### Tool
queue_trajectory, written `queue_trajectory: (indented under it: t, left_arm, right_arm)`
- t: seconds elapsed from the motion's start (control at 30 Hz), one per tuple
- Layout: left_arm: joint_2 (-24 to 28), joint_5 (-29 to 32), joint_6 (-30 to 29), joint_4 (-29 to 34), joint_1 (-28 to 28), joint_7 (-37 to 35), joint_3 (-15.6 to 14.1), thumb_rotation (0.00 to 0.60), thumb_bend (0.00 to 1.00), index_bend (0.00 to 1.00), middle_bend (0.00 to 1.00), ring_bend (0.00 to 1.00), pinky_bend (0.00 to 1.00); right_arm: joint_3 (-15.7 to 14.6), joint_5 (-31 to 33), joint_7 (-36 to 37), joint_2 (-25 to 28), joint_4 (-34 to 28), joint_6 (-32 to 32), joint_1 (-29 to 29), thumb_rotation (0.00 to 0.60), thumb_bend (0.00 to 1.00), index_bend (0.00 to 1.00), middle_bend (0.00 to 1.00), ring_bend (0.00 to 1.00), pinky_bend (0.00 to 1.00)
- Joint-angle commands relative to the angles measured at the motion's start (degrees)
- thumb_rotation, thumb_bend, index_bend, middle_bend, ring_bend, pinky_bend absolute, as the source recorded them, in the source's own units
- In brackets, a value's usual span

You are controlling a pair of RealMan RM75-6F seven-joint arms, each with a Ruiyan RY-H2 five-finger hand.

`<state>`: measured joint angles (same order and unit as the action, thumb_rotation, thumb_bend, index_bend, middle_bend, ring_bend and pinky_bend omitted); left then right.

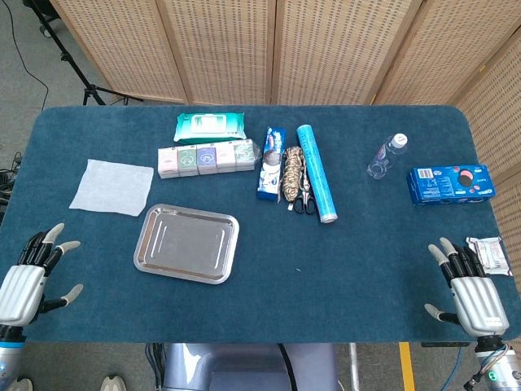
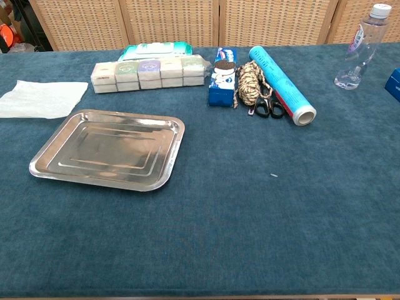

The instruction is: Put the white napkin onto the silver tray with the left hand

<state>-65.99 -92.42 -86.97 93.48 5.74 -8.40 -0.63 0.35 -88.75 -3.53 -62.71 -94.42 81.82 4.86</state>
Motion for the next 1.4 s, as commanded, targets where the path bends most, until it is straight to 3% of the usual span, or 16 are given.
queue_trajectory:
  t: [0.03, 0.97, 1.4]
  left_arm:
    - [0.0, 0.0, 0.0, 0.0, 0.0, 0.0, 0.0, 0.600, 0.21, 0.23, 0.00, 0.00, 0.00]
    - [-0.1, 0.8, 1.4, -0.1, 0.5, 0.6, 0.1, 0.600, 0.21, 0.23, 0.00, 0.00, 0.00]
    - [-0.6, 8.0, 12.0, -7.5, 6.5, 0.6, 3.8, 0.600, 0.21, 0.23, 0.00, 0.00, 0.00]
  right_arm:
    - [0.0, 0.0, -0.1, 0.0, 0.0, 0.0, 0.0, 0.600, 0.00, 0.04, 0.00, 0.00, 0.00]
    - [0.1, 0.1, 0.4, 0.2, -0.2, 0.6, -0.3, 0.600, 0.00, 0.04, 0.00, 0.00, 0.00]
    - [0.1, 0.0, 0.2, 0.2, -0.3, 0.8, -0.4, 0.600, 0.00, 0.04, 0.00, 0.00, 0.00]
